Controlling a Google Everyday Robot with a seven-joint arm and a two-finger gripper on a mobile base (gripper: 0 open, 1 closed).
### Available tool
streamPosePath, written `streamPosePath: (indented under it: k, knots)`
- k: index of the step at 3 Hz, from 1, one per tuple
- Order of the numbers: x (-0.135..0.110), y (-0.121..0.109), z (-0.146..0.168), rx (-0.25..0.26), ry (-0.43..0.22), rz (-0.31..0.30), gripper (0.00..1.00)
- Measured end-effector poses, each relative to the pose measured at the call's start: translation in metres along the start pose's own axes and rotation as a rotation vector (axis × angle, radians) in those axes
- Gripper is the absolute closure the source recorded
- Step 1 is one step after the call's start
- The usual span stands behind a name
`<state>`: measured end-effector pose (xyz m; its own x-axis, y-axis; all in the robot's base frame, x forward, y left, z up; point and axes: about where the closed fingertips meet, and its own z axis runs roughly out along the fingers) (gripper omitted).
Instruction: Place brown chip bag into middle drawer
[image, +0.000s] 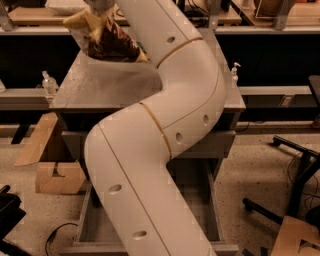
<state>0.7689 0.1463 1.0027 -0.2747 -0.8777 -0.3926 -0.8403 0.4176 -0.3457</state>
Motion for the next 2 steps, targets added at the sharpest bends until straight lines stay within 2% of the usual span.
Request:
streamPosePath:
  k: [1,2]
  knots:
    - [-0.0205,-0.0098,-0.0436,0.114,-0.031,-0.018,1.0]
    - [-0.0243,-0.0116,-0.0396,0.119,-0.042,-0.019,1.0]
